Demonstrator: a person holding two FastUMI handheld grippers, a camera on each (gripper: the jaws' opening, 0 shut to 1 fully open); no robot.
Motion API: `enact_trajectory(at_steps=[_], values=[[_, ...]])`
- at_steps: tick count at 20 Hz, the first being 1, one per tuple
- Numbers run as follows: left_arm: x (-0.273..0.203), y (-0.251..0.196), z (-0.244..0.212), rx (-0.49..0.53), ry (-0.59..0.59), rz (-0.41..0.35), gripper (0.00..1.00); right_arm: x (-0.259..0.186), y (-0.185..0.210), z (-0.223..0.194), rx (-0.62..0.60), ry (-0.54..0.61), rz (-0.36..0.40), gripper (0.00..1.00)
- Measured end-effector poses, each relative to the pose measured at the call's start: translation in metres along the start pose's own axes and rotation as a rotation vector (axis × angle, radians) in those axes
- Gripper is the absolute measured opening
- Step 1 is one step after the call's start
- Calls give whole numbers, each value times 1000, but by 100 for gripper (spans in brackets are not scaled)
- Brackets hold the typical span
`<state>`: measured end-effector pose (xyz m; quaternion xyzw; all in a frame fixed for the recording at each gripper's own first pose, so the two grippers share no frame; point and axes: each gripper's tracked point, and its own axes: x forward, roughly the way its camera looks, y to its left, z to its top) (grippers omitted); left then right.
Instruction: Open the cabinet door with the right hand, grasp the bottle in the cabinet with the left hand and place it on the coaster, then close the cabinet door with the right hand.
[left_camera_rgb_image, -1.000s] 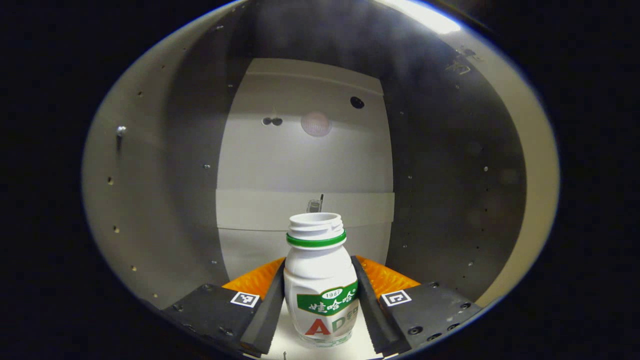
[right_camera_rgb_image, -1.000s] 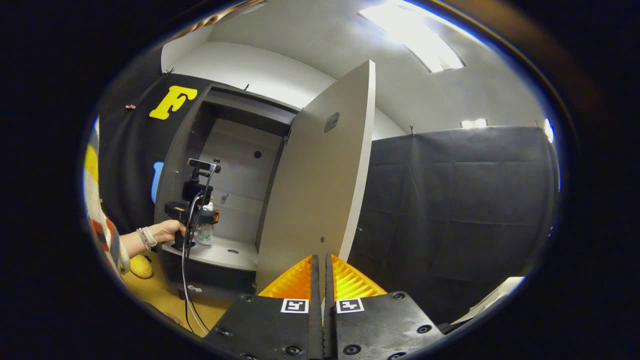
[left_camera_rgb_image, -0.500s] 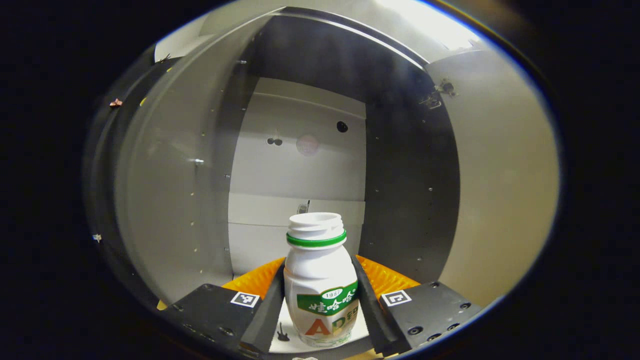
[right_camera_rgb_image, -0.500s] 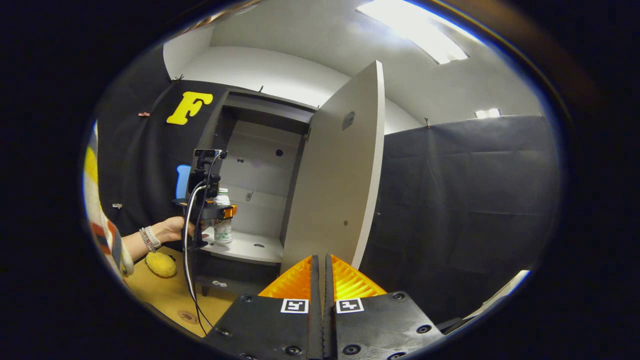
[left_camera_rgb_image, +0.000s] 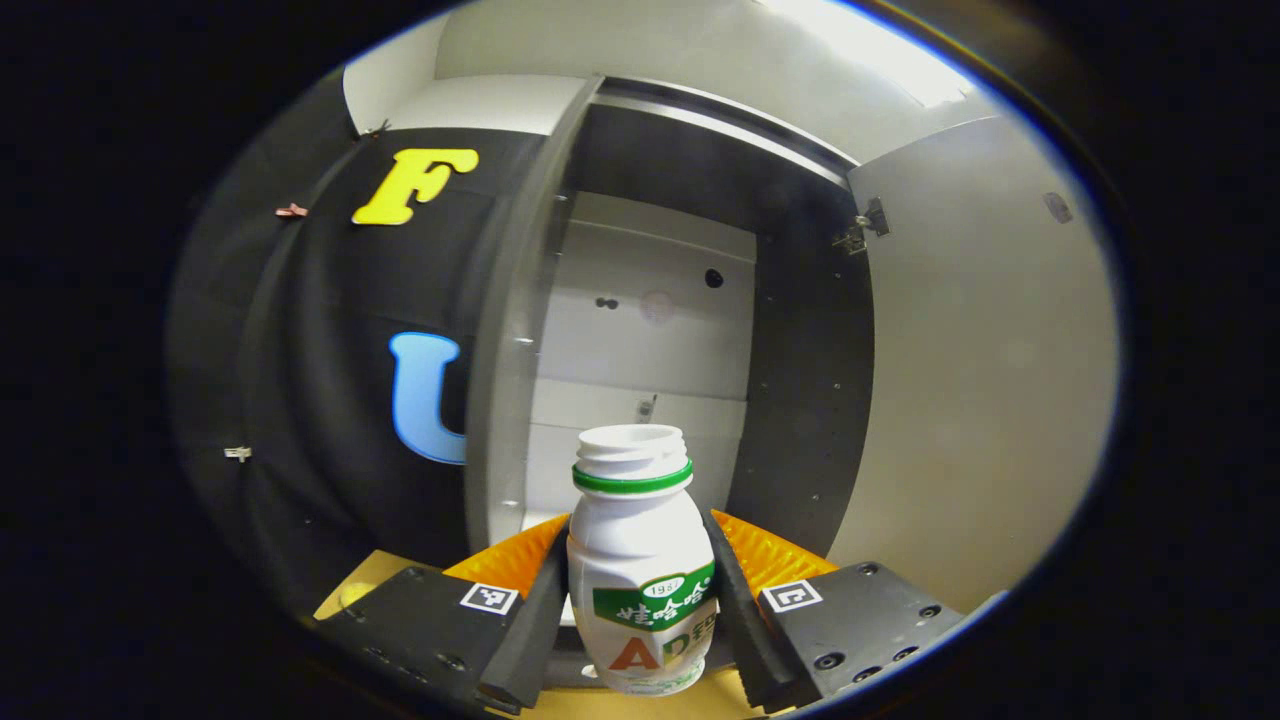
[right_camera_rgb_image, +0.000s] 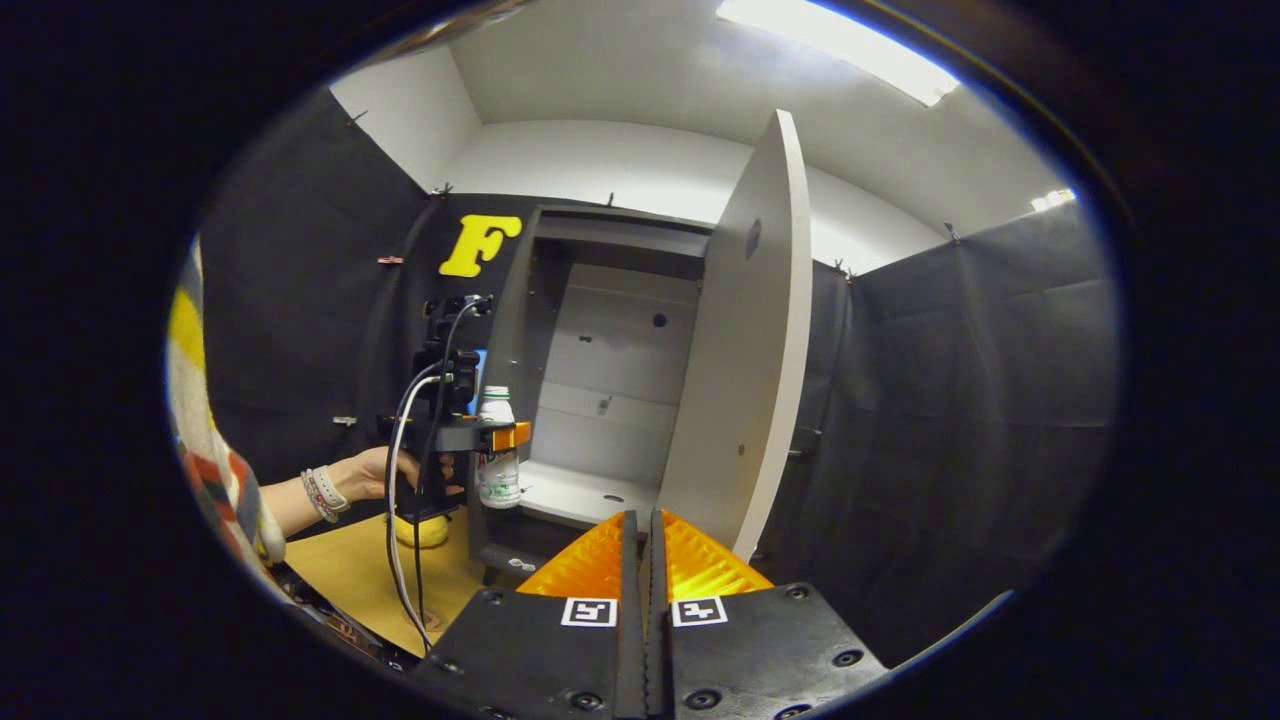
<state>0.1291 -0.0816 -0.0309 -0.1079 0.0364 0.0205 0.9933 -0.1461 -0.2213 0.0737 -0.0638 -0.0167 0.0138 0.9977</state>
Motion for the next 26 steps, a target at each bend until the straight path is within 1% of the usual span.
enact_trajectory(at_steps=[2,4,6,9,11,13,14,15,18,19,22,23,24,26], values=[[-27,13,-13,18,13,67,73,3,10,-8,1,15,102,5],[-53,27,-27,17,26,123,74,8,18,-18,2,26,187,5],[-78,44,-44,18,39,168,74,17,30,-24,-9,38,240,5],[-106,66,-82,13,81,216,74,34,44,-42,-9,76,303,5],[-125,76,-107,-16,108,223,74,45,60,-54,-16,100,335,5],[-133,83,-142,-40,140,217,74,62,77,-66,-34,122,366,6],[-127,89,-162,-44,144,219,74,69,83,-73,-38,126,377,5],[-136,94,-176,-44,144,223,74,75,89,-83,-38,135,384,5],[-137,107,-228,-26,148,229,74,98,108,-134,-42,223,372,6],[-139,109,-246,-20,157,222,74,106,121,-153,-48,254,376,6],[-138,111,-287,-28,167,179,75,120,136,-195,-68,321,367,6],[-138,114,-301,-19,179,178,74,120,138,-208,-73,342,361,6],[-127,118,-317,-4,188,178,75,121,140,-217,-67,352,355,6],[-125,119,-334,13,200,169,75,121,143,-235,-44,382,354,6]])
